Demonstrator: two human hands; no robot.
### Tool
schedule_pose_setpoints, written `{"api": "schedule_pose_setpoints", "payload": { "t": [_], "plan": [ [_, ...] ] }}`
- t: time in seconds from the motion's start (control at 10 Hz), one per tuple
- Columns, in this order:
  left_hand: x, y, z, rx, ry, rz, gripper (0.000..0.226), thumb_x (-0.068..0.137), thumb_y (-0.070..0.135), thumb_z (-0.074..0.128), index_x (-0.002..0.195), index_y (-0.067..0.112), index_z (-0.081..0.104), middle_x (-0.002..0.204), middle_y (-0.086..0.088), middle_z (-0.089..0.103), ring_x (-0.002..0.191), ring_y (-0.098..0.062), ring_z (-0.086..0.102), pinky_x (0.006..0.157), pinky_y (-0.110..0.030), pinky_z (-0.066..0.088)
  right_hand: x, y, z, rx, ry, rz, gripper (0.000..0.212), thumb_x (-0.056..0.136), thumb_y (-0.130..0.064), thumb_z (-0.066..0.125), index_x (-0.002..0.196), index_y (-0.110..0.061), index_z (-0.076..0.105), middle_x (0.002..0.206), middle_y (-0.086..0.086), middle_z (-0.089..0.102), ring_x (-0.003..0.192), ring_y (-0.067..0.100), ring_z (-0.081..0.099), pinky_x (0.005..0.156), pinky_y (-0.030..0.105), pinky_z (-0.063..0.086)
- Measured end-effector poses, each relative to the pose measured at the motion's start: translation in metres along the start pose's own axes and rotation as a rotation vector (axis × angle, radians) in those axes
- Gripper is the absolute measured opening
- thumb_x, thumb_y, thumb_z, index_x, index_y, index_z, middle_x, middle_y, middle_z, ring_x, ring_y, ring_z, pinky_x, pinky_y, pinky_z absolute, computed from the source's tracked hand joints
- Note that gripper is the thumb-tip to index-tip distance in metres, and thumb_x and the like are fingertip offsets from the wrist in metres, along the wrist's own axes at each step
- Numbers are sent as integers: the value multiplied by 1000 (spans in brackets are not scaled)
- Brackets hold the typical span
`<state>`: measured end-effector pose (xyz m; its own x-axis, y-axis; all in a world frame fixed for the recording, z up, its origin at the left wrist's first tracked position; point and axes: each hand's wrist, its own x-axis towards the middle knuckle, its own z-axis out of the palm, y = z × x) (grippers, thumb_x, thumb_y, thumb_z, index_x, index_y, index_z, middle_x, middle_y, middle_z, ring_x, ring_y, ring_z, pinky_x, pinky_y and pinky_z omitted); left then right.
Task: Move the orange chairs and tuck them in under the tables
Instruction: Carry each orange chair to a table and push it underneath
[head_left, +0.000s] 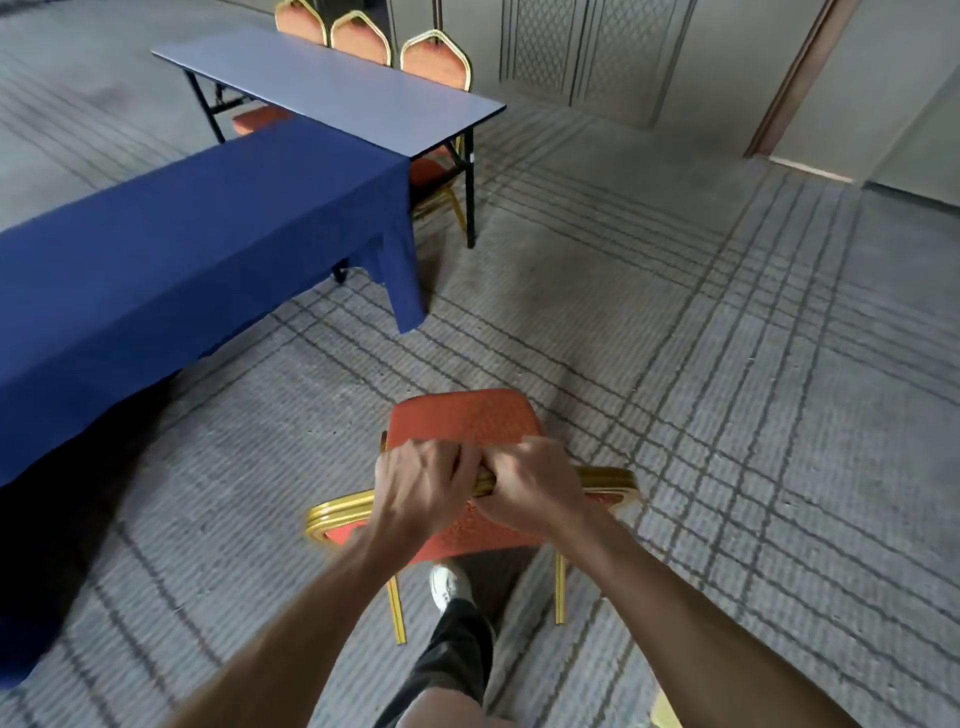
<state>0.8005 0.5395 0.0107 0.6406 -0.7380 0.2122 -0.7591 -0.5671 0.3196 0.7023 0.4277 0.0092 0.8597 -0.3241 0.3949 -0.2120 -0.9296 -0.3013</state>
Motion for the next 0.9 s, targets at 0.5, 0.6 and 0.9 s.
{"api": "schedule_pose_setpoints", "payload": {
  "t": [0.5, 0.6, 0.9],
  "plan": [
    [260, -59, 21, -73, -101, -159, 42, 98, 51, 24, 68, 29, 43, 61, 3, 43, 65, -25, 53, 63, -29, 37, 246, 98, 55, -186, -101, 62, 26, 73, -42, 71, 66, -17, 67, 53, 8, 64, 49, 28, 64, 41, 27, 39],
    [291, -59, 24, -40, -110, -229, 43, 100, 48, 24, 75, 24, 48, 70, 2, 50, 76, -28, 60, 69, -29, 37, 283, 112, 51, -161, -165, 40, 24, 81, -40, 65, 71, -18, 68, 58, 5, 66, 53, 26, 65, 47, 27, 35],
    [387, -93, 10, -101, -228, -11, 36, 101, 50, 28, 99, 32, 59, 77, 2, 59, 76, -26, 61, 59, -38, 44, 373, 154, 79, -130, -126, -26, 25, 73, -32, 78, 62, -15, 63, 49, 6, 61, 44, 27, 61, 41, 23, 34]
  ]
}}
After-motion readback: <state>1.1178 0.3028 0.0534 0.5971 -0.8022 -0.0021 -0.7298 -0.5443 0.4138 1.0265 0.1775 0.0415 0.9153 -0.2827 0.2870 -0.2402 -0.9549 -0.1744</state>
